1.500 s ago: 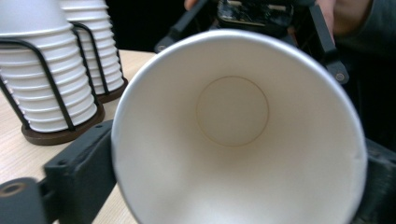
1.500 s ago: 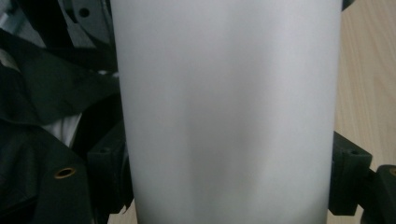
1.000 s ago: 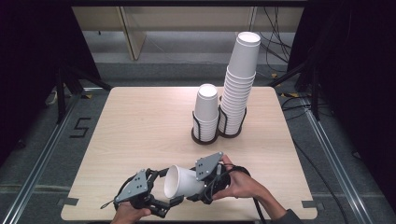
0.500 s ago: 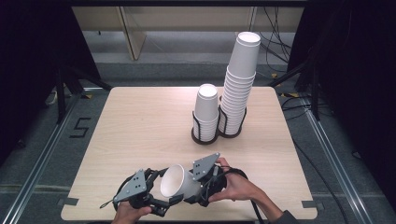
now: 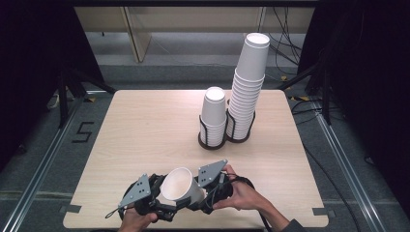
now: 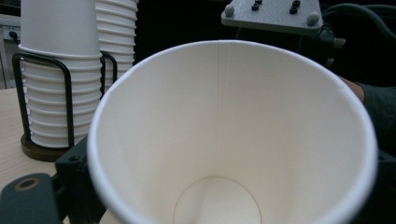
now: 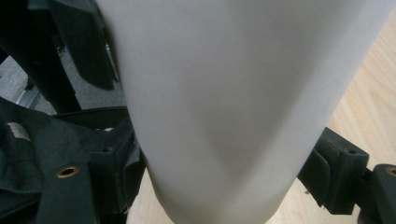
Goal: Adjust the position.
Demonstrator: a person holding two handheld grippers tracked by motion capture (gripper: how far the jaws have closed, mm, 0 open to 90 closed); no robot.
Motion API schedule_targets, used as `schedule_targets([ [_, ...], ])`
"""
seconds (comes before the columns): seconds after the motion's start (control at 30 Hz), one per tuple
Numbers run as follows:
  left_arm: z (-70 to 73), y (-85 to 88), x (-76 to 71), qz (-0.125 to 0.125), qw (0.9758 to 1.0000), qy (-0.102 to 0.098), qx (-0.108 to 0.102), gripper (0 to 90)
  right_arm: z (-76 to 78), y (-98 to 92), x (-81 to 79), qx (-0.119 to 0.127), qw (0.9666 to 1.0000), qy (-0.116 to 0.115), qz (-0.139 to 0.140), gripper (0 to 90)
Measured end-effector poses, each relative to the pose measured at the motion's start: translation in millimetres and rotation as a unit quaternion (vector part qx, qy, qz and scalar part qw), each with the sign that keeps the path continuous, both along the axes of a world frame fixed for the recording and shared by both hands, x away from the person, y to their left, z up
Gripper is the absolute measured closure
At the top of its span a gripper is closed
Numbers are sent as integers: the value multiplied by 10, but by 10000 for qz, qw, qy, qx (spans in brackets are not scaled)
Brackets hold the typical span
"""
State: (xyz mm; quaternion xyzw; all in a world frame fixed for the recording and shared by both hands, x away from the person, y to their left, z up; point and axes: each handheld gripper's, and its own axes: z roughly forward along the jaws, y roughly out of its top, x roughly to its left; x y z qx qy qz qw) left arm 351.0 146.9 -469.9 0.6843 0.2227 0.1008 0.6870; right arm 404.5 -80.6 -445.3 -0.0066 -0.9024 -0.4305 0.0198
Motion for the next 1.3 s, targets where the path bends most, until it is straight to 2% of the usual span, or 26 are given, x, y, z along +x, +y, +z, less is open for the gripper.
schedule_targets([
  [0.13, 0, 10, 2, 14, 10000, 35, -46, 115, -34, 35, -14, 42, 9999, 113, -5, 239],
  [0.17, 4, 20, 7, 7, 9999, 95, -77, 120, -40, 37, -13, 82, 9999, 142, -13, 238],
  [0.23, 9, 31, 11, 30, 9997, 194, -173, 131, -54, 33, -1, 196, 9993, 317, -71, 232],
  [0.27, 12, 41, 14, 54, 9998, 156, -132, 134, -59, 29, 5, 218, 9991, 348, -102, 221],
  [0.3, 17, 48, 17, 62, 9998, 133, -125, 138, -63, 12, 18, 149, 9991, 338, -221, 154],
  [0.37, 37, 65, 13, 152, 9997, 111, -171, 139, -72, -4, 27, 66, 9989, 356, -286, 158],
  [0.43, 54, 90, 17, 241, 9996, 81, -132, 140, -80, -55, 33, 28, 9982, 412, -440, 158],
  [0.47, 59, 98, 20, 309, 9994, 62, -120, 140, -89, -74, 47, 39, 9983, 385, -432, 160],
  [0.53, 63, 117, 30, 418, 9991, 81, -23, 141, -94, -134, 71, -6, 9978, 298, -597, 159],
  [0.57, 61, 123, 35, 506, 9987, 39, 54, 140, -102, -164, 82, 8, 9972, 335, -672, 159],
  [0.63, 55, 138, 46, 680, 9974, 20, 234, 140, -110, -231, 107, -10, 9963, 264, -819, 162],
  [0.73, 47, 164, 65, 941, 9950, 53, 315, 140, -119, -318, 117, 7, 9948, 260, -983, 166],
  [0.83, 48, 198, 82, 1196, 9915, -52, 514, 139, -116, -387, 112, 33, 9937, 237, -1092, 176],
  [0.9, 44, 221, 96, 1354, 9893, -42, 537, 139, -123, -439, 114, 19, 9922, 191, -1230, 180],
  [0.97, 30, 237, 120, 1444, 9879, -150, 543, 139, -139, -481, 108, -12, 9905, 237, -1351, 180],
  [1.0, 39, 258, 113, 1557, 9854, -108, 681, 139, -153, -495, 114, 4, 9909, 215, -1331, 182],
  [1.03, 35, 285, 129, 1673, 9834, -65, 700, 138, -165, -524, 107, -4, 9902, 187, -1385, 182],
  [1.07, 35, 285, 129, 1673, 9834, -65, 700, 138, -165, -524, 107, -4, 9902, 187, -1385, 182],
  [1.2, 21, 332, 155, 1875, 9796, -36, 720, 138, -178, -574, 84, 2, 9890, 205, -1464, 182],
  [1.3, 19, 362, 168, 1961, 9778, -15, 731, 138, -186, -618, 69, -34, 9881, 169, -1529, 184],
])
